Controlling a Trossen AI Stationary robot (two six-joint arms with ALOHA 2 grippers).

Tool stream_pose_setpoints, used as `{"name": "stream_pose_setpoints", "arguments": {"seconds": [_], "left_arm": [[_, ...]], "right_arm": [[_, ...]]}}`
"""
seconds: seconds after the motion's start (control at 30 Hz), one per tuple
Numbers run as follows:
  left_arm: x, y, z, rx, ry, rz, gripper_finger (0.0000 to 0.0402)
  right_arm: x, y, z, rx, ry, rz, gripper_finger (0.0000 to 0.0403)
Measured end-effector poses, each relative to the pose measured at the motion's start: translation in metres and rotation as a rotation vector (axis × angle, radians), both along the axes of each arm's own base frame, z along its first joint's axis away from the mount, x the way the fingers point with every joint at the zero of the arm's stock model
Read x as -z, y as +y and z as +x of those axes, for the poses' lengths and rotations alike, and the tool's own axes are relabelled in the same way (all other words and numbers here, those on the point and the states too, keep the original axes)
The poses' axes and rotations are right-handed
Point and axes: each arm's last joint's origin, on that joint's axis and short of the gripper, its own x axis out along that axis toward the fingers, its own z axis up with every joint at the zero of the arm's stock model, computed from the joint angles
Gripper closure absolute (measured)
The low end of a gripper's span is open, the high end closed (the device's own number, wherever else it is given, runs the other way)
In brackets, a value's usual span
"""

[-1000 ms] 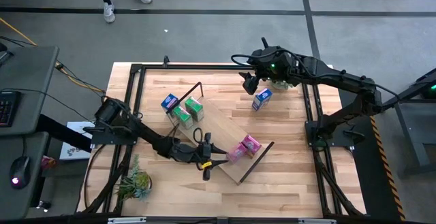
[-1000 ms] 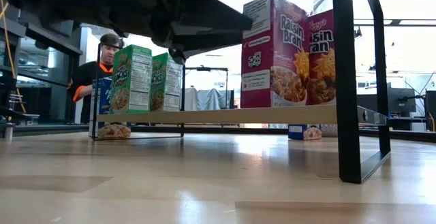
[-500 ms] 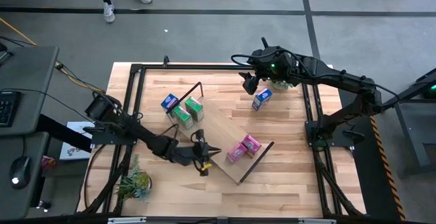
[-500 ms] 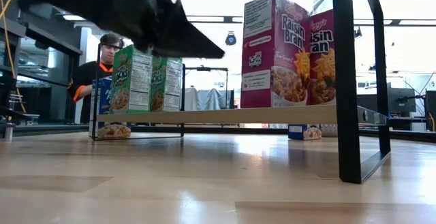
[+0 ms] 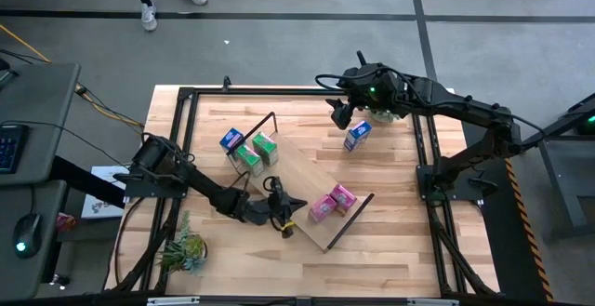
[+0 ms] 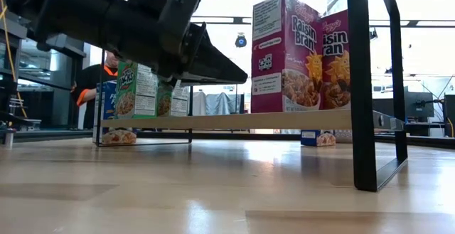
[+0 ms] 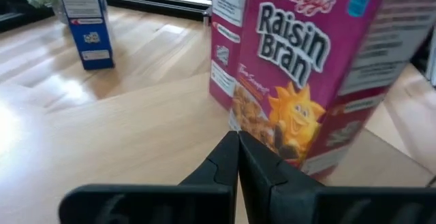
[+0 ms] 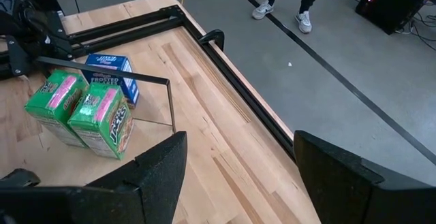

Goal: Stack cereal on shelf
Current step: Put the pink cereal box on the shelf

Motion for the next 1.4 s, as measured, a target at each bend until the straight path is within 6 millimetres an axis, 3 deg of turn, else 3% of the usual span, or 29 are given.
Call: {"name": "stream_pose_setpoints", "arguments": {"seconds": [0.6, 1.4], "left_arm": [[-0.005, -0.004, 0.003, 0.037, -0.046, -0.097, 0.0401], [-0.024, -0.026, 0.016, 0.206, -0.040, -0.193, 0.0401]], "right_arm": [[-0.002, 0.000, 0.001, 0.000, -0.026, -0.006, 0.0141], [-0.002, 0.000, 0.001, 0.000, -0.027, -0.006, 0.0141]]}}
